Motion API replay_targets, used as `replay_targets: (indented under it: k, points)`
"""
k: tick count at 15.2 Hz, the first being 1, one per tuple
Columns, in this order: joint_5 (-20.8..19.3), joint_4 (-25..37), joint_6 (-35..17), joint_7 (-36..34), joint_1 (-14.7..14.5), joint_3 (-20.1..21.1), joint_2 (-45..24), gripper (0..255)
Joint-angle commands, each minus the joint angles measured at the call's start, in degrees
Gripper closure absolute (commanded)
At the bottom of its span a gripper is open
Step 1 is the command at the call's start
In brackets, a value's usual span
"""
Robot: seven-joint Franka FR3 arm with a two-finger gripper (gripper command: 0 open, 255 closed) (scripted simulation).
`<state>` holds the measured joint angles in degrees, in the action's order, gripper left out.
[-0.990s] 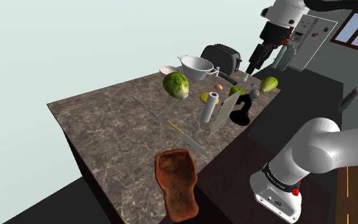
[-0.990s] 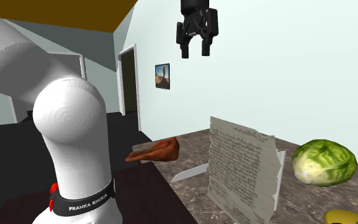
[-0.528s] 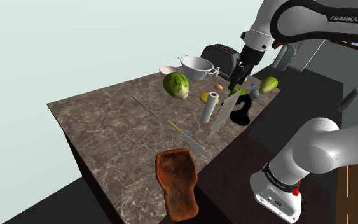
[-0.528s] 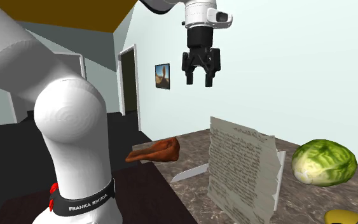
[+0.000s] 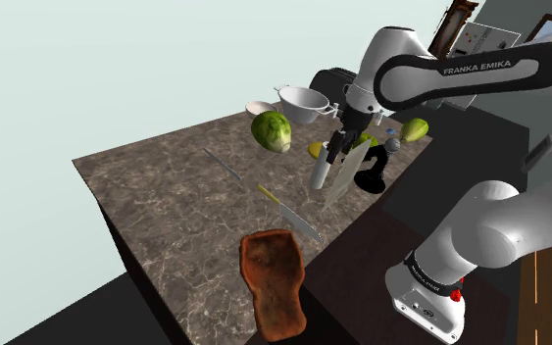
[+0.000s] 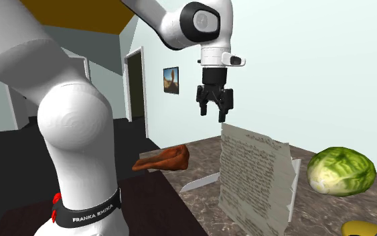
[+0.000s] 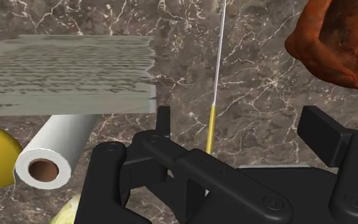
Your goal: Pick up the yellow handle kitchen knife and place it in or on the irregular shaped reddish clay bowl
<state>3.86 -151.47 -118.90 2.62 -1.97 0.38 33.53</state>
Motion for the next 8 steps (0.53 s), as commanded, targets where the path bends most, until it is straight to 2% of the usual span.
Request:
replay_targets:
  k: [1, 8]
  points:
    - [0.7, -1.5, -5.2, -0.3, -0.5, 0.4, -3.8, 0]
    - [3.5, -2.7, -20.9, -0.5, -2.4, 1.3, -18.8, 0]
